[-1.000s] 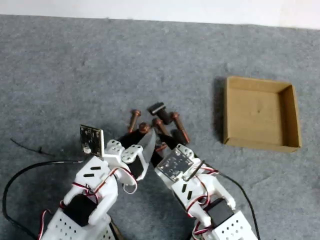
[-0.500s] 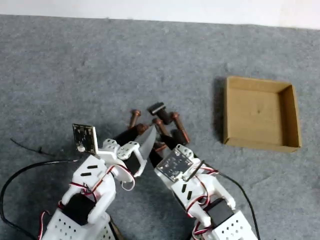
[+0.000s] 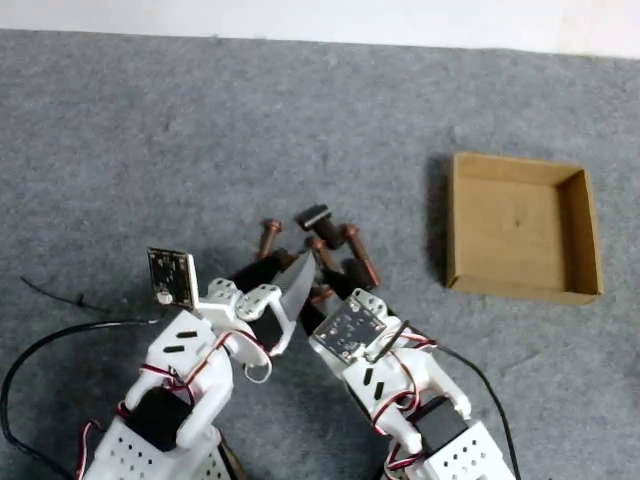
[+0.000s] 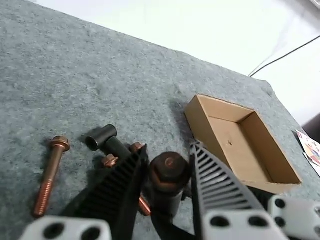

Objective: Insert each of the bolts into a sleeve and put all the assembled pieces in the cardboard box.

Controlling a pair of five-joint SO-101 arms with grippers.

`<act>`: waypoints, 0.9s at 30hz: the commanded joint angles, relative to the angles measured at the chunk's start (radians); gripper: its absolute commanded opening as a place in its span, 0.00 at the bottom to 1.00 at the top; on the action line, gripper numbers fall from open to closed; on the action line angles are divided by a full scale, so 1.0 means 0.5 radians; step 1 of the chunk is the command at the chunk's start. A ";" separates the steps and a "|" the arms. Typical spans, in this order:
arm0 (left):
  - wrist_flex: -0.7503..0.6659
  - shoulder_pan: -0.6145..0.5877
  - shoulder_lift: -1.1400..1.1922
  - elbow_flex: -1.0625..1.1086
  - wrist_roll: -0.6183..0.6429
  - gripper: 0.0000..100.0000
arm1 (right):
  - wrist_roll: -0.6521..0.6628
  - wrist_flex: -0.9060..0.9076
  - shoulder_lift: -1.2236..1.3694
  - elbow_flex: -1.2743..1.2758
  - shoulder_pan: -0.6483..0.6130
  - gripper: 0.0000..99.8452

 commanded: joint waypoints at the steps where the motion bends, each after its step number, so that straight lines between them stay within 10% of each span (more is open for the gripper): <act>1: -0.028 0.075 -0.038 -0.026 0.009 0.14 | 0.009 -0.014 -0.017 0.207 0.005 0.01; 27: -0.043 -0.388 -0.038 -0.066 0.264 0.25 | 0.006 -0.023 -0.035 0.207 0.084 0.01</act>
